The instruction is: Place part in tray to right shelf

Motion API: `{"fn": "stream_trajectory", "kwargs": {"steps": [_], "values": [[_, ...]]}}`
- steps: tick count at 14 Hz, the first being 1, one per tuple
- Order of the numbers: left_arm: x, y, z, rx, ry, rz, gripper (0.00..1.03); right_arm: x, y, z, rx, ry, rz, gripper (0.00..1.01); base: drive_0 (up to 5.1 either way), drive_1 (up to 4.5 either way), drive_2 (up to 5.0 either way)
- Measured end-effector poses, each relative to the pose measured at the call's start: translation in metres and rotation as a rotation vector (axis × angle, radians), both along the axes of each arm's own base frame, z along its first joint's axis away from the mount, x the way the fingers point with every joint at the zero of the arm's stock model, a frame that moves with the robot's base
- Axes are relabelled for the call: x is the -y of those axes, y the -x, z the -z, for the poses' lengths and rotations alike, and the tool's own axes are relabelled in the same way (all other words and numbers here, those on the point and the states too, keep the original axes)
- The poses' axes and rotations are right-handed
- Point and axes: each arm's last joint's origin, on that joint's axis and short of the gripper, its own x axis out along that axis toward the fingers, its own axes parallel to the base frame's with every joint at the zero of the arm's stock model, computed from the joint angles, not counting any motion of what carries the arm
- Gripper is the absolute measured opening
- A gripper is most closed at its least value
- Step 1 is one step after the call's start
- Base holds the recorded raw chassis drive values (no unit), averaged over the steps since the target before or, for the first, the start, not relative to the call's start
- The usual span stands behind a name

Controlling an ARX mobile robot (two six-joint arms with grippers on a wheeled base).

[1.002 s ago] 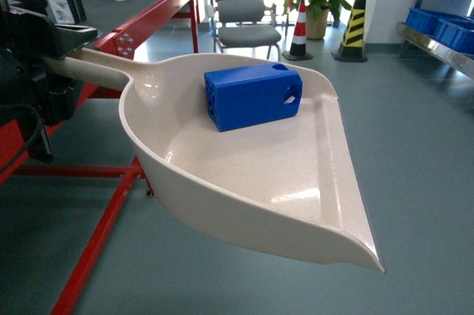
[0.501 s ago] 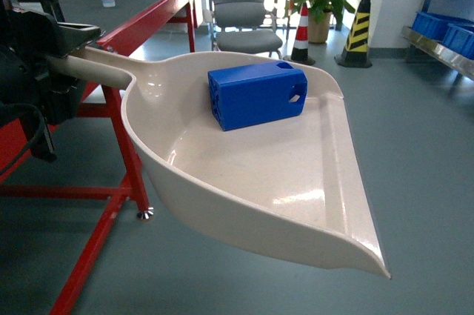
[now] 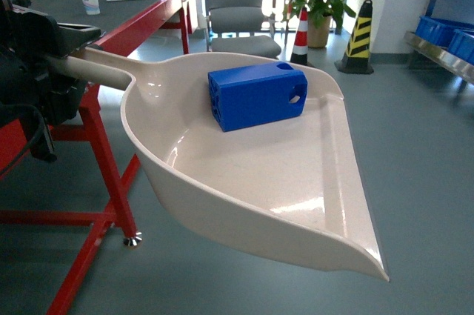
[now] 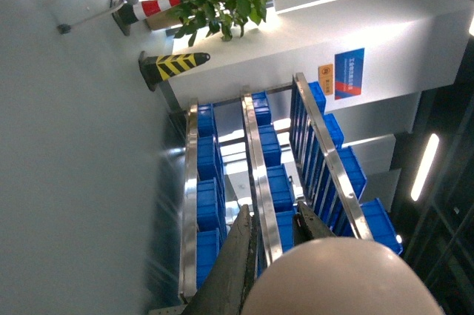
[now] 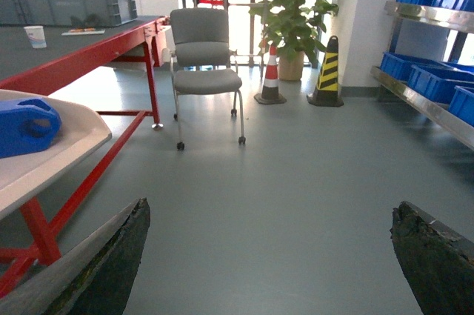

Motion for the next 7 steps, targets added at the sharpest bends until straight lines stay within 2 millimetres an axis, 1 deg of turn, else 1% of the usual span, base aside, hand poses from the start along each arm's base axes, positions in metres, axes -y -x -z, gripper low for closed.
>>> {"fn": "stream_trajectory", "kwargs": {"steps": [7], "values": [[-0.0001, 0.0, 0.0, 0.0, 0.0, -0.002, 0.12, 0.0, 0.0, 0.0004, -0.005, 0.0, 0.0, 0.98, 0.2, 4.45, -4.1]]}}
